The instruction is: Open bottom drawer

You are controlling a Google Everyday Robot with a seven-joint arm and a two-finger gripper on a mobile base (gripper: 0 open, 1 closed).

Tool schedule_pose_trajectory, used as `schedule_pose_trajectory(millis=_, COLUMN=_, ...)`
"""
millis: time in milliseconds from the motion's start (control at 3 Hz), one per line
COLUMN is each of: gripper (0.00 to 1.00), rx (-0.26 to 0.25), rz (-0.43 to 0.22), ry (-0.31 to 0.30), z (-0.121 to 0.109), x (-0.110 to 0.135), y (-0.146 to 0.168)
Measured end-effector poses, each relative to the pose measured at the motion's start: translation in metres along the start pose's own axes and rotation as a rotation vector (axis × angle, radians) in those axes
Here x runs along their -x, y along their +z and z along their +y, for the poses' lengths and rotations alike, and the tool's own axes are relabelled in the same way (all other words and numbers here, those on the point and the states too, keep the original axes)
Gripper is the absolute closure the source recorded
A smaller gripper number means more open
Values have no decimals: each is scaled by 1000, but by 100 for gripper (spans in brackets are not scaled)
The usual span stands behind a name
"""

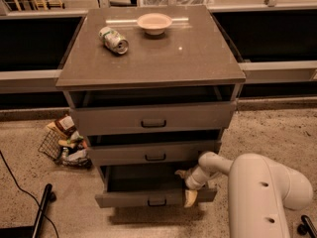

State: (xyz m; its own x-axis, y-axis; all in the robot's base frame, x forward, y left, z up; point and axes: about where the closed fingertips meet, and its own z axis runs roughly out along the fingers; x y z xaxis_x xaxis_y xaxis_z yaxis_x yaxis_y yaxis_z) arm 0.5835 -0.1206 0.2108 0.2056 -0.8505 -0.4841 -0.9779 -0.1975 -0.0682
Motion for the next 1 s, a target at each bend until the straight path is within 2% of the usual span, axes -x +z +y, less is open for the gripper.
schedule_pose_trajectory(millis=333, gripper=0, rx=27, rz=-10, ry=-15, z=3, x=3, y=6)
schedule_pose_trajectory(millis=1000, gripper=0, rx=163, rz=-64, ry=-22, z=30, x=11, y=43)
